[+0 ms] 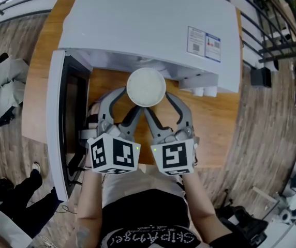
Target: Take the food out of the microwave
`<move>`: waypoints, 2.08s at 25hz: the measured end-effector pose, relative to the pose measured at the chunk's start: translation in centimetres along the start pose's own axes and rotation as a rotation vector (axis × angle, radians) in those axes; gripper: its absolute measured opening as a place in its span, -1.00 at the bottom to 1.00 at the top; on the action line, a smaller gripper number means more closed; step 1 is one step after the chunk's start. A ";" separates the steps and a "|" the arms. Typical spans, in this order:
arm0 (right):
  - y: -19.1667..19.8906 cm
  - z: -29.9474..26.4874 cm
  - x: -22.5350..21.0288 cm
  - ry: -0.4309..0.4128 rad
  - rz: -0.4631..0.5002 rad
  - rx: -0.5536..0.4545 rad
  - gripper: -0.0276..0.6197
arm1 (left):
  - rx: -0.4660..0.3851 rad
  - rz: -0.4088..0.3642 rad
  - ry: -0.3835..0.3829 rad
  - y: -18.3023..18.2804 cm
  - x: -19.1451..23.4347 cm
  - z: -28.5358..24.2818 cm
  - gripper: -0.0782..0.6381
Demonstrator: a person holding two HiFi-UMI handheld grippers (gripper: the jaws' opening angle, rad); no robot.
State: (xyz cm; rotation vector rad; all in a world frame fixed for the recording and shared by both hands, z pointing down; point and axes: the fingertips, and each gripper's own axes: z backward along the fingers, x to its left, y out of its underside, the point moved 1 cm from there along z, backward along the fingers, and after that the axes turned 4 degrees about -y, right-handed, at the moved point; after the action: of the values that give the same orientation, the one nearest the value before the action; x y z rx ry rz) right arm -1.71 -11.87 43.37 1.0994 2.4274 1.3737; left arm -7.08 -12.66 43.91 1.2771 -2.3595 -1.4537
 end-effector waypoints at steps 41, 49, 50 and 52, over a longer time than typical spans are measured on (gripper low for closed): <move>11.3 -2.0 6.0 -0.096 -0.077 0.149 -0.09 | 0.065 0.045 0.039 8.9 -8.3 -1.1 -0.01; 11.8 -2.4 6.1 -0.088 -0.070 0.165 -0.09 | 0.100 0.067 0.059 10.0 -8.6 -1.8 -0.01; 11.7 -2.4 6.1 -0.085 -0.059 0.165 -0.09 | 0.107 0.069 0.062 10.2 -8.6 -1.9 -0.01; 11.7 -2.5 6.1 -0.085 -0.041 0.164 -0.09 | 0.114 0.072 0.067 10.4 -8.7 -2.0 -0.01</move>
State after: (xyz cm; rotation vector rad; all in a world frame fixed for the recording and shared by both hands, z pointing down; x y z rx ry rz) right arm -1.06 -5.84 55.39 1.1118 2.5227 1.1089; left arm -6.83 -5.95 55.91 1.2314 -2.4484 -1.2532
